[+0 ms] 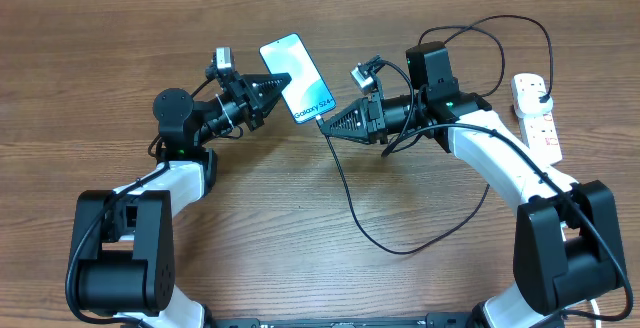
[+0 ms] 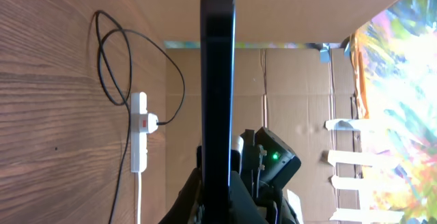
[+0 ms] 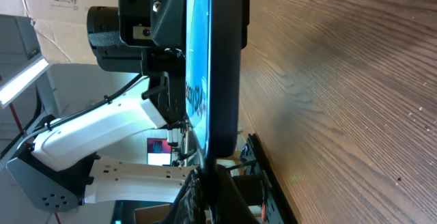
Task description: Plug charger to phone and switch on socket
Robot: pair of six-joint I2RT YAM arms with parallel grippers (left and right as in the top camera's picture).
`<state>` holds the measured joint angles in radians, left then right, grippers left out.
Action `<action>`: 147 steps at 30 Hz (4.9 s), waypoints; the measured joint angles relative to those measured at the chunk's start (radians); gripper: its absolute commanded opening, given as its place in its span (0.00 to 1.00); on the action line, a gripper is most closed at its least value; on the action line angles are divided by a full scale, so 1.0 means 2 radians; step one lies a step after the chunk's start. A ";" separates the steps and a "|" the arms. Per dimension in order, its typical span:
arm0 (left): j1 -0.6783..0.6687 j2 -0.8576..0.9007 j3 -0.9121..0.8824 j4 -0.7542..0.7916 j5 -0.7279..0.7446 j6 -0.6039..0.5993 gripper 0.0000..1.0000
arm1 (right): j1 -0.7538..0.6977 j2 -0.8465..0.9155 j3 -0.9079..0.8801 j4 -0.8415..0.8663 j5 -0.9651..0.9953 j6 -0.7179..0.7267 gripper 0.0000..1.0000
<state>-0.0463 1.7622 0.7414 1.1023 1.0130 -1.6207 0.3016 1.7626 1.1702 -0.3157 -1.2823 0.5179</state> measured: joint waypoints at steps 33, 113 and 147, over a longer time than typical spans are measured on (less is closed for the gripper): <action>0.000 0.000 0.004 0.006 -0.002 0.087 0.04 | 0.004 0.000 -0.008 0.046 0.042 0.029 0.04; -0.101 0.113 0.231 -0.705 -0.179 0.561 0.40 | -0.074 -0.170 -0.009 -0.243 0.264 -0.216 0.82; -0.102 0.035 0.362 -0.931 -0.270 0.657 1.00 | -0.292 -0.164 0.014 -0.159 0.482 -0.167 0.03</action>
<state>-0.2497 1.8328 1.4658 -0.7605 0.4732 -0.3073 -0.2821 1.4338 1.1988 -0.6346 -0.3191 0.1844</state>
